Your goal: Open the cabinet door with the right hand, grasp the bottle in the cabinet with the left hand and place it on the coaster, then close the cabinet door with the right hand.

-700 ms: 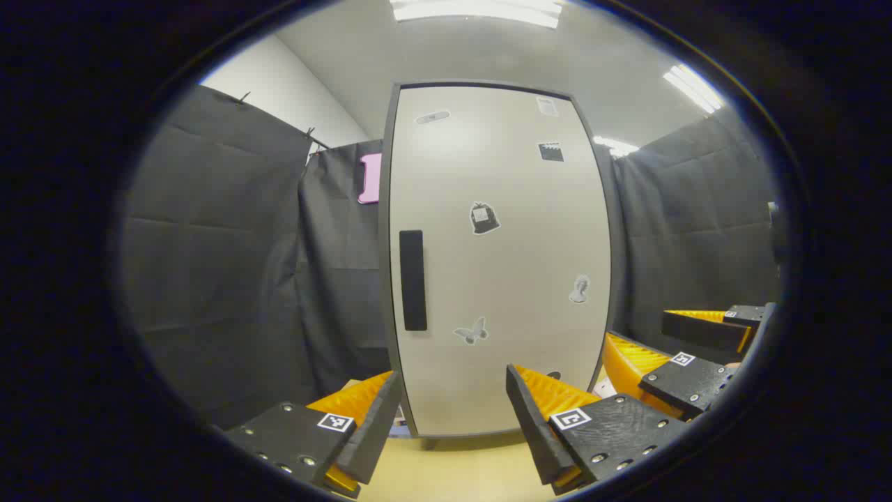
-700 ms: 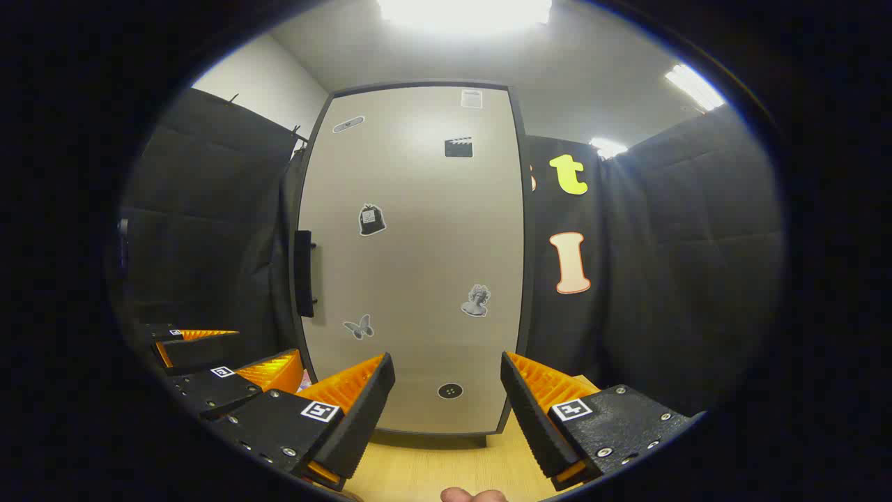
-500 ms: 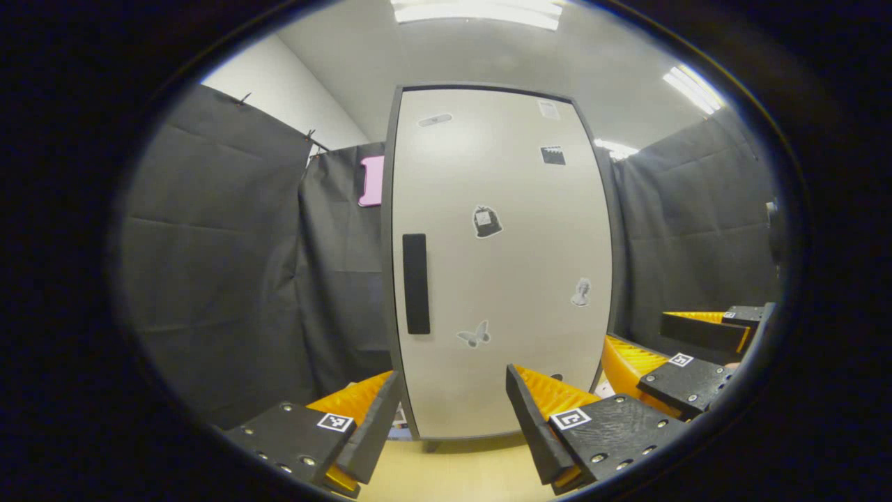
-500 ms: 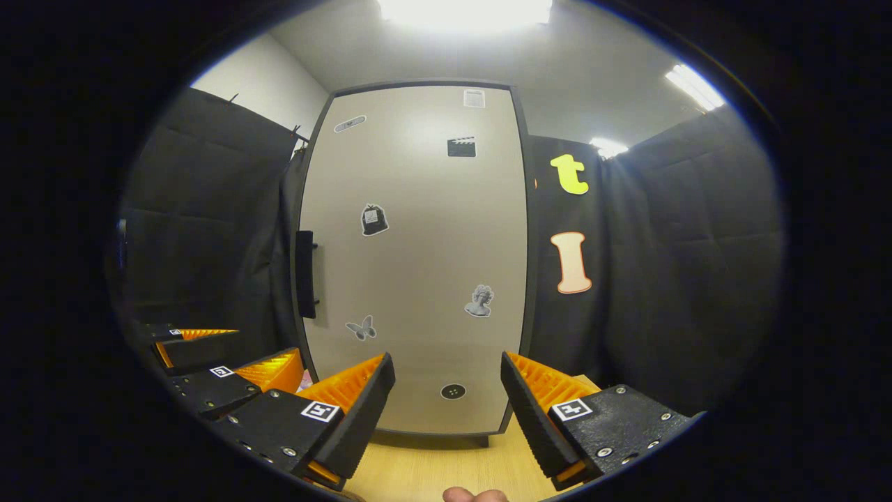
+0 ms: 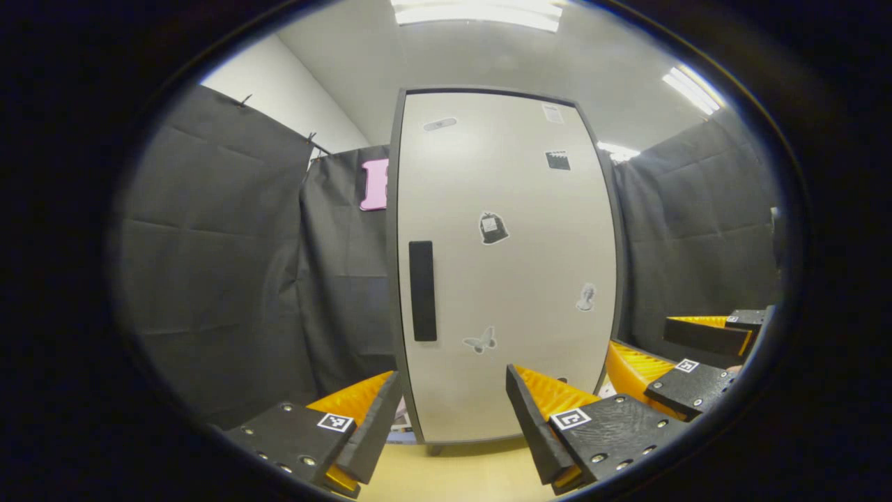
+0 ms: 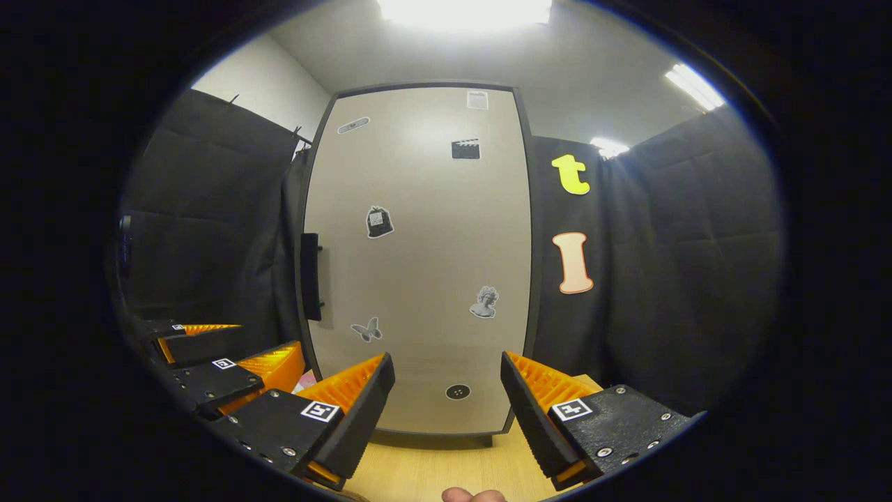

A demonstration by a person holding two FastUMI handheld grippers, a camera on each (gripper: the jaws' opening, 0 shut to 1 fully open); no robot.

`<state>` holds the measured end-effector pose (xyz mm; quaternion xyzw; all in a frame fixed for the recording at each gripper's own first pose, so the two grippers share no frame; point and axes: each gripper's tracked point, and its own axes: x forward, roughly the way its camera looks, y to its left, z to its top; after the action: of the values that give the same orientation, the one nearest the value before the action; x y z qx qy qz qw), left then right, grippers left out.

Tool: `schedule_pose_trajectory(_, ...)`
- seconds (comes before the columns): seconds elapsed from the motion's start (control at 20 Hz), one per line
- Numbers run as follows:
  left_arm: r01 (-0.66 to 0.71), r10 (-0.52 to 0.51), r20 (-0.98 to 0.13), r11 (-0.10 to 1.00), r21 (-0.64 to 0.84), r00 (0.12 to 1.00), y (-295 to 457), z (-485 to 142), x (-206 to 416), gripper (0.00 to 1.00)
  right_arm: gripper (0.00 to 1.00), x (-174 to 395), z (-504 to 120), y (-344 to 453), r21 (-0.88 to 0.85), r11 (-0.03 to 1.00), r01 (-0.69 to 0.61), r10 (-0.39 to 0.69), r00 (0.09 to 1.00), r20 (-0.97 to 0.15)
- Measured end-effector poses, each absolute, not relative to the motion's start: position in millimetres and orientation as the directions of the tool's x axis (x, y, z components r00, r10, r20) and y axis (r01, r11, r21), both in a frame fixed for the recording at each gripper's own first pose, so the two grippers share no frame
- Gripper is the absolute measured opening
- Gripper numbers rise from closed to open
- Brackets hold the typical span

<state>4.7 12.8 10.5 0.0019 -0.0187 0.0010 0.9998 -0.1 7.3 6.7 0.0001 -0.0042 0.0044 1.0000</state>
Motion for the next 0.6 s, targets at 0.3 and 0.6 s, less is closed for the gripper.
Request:
schedule_pose_trajectory(0.3,0.002,-0.002,0.030,1.000,0.008,1.000,12.4,7.4,8.1,0.87,0.95,1.9,8.9,6.3,0.004,1.000,-0.009,0.009,1.000,0.015)
schedule_pose_trajectory(0.6,-0.004,0.004,0.028,1.000,0.011,1.000,17.8,7.1,12.1,0.87,0.95,7.3,11.8,5.3,-0.005,1.000,-0.016,0.016,1.000,0.022)
